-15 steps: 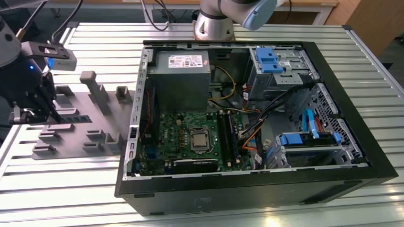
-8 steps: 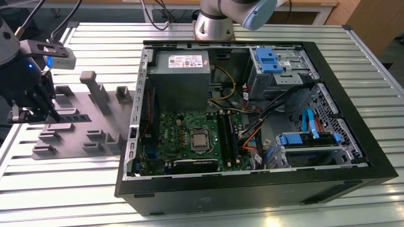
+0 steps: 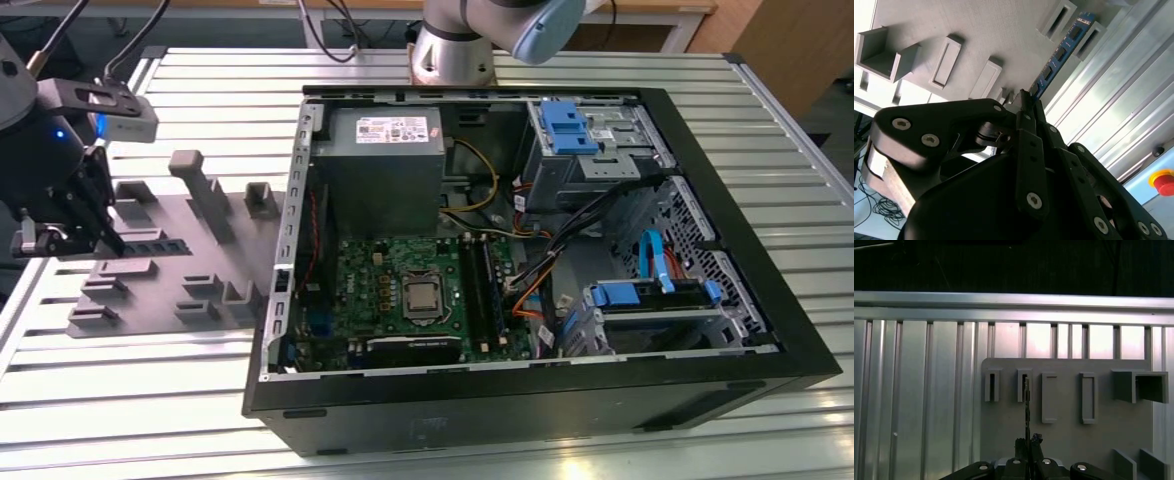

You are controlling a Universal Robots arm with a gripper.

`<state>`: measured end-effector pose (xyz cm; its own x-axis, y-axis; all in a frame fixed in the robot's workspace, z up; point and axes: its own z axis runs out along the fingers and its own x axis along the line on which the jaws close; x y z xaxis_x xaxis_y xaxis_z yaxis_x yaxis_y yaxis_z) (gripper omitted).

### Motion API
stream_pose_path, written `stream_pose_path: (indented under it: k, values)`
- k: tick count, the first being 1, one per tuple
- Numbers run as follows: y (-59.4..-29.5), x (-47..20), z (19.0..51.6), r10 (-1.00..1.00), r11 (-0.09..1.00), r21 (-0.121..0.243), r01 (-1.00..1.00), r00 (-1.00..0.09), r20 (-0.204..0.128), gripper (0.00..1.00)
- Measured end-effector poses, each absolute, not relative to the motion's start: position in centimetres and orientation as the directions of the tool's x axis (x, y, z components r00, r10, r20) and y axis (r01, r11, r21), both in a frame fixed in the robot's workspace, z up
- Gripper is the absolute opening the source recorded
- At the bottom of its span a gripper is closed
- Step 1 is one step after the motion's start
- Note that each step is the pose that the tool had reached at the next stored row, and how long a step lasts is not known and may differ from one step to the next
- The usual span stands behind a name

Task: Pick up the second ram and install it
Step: 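Pick up the second ram and move it above second insertion slot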

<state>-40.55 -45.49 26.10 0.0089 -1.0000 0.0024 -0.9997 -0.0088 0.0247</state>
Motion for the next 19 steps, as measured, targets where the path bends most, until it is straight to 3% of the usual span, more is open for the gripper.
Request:
stream_pose_path:
  k: [19]
  values:
    - [-45.49,-40.54,27.03,-1.0,-0.009,0.025,-1.0,0.009,0.002,0.14]
